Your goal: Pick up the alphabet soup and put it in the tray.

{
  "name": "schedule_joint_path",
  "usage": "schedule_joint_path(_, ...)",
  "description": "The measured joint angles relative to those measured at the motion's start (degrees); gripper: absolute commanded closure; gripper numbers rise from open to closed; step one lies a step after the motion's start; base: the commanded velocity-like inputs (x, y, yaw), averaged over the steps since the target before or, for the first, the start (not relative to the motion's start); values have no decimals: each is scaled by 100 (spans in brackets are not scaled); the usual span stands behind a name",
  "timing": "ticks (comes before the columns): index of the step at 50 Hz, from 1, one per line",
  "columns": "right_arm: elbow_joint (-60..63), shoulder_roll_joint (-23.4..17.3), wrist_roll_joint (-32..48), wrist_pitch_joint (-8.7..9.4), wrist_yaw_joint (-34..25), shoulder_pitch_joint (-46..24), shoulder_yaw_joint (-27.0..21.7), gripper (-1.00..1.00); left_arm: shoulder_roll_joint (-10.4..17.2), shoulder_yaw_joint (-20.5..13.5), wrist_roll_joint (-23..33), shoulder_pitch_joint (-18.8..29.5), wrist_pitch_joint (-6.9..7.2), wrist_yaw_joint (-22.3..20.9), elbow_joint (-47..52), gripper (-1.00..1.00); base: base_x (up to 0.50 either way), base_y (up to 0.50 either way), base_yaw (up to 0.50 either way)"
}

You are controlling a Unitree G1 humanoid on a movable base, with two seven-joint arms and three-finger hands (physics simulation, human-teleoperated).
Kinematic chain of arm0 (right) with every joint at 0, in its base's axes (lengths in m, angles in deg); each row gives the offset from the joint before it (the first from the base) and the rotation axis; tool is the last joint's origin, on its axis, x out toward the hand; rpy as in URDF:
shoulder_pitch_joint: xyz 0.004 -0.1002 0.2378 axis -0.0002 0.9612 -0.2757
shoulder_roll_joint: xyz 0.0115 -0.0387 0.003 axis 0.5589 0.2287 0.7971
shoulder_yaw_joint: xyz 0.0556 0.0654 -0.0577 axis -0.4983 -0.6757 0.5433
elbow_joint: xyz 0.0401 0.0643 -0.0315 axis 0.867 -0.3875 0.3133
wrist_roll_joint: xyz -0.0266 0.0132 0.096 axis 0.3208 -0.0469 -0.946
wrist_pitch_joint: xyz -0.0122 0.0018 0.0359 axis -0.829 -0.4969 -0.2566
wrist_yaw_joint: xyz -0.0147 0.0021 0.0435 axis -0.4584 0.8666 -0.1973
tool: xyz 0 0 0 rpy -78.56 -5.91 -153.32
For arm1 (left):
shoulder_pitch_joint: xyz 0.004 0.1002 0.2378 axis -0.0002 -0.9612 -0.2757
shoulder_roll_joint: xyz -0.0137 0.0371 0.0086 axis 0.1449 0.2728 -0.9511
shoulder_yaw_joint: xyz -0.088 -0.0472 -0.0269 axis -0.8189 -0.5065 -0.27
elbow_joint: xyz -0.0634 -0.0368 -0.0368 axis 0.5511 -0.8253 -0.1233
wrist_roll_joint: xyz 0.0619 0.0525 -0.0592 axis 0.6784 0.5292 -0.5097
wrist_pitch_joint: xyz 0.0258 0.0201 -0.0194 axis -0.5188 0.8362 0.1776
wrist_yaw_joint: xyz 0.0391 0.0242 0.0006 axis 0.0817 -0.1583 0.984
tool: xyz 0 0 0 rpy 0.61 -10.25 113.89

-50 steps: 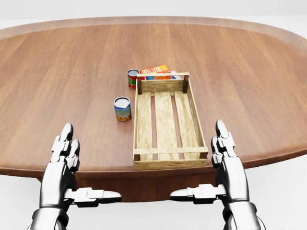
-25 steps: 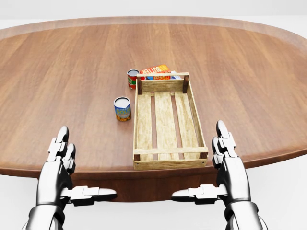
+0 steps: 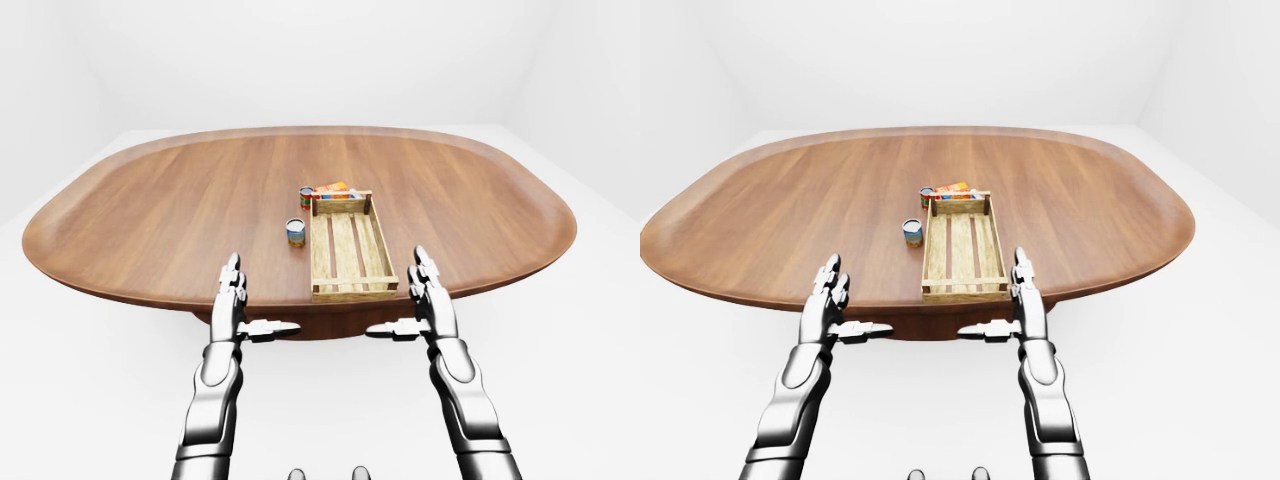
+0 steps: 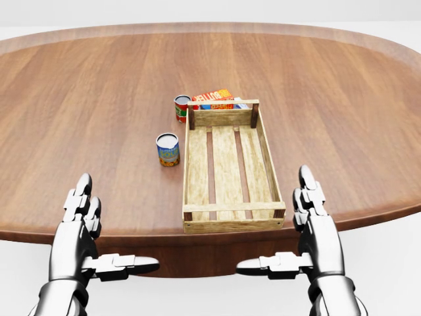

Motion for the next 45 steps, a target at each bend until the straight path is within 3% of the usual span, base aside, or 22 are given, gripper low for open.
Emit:
schedule_joint_path(18,-5,-8,0,-12,48,-8,-9,-100,-4,16,55,13,0,47,-67,-100,0,0,0)
schedule_joint_path(23,333,-10,36,209,91,-3,-7,-100,1,31,105,11,0,69,8,-100,0,0,0)
schedule_joint_path(25,629,-9,45,311,106,0,-4,-100,-1,50,136,-6,0,78,258,-100,0,0,0)
schedule_joint_path(38,2455,3,238,311,167,-70,62,-100,29,-72,154,53,0,126,2751,-100,0,0,0)
schedule_joint_path(45,2846,12,284,311,177,-81,55,-100,40,-88,192,163,0,151,3439,-100,0,0,0)
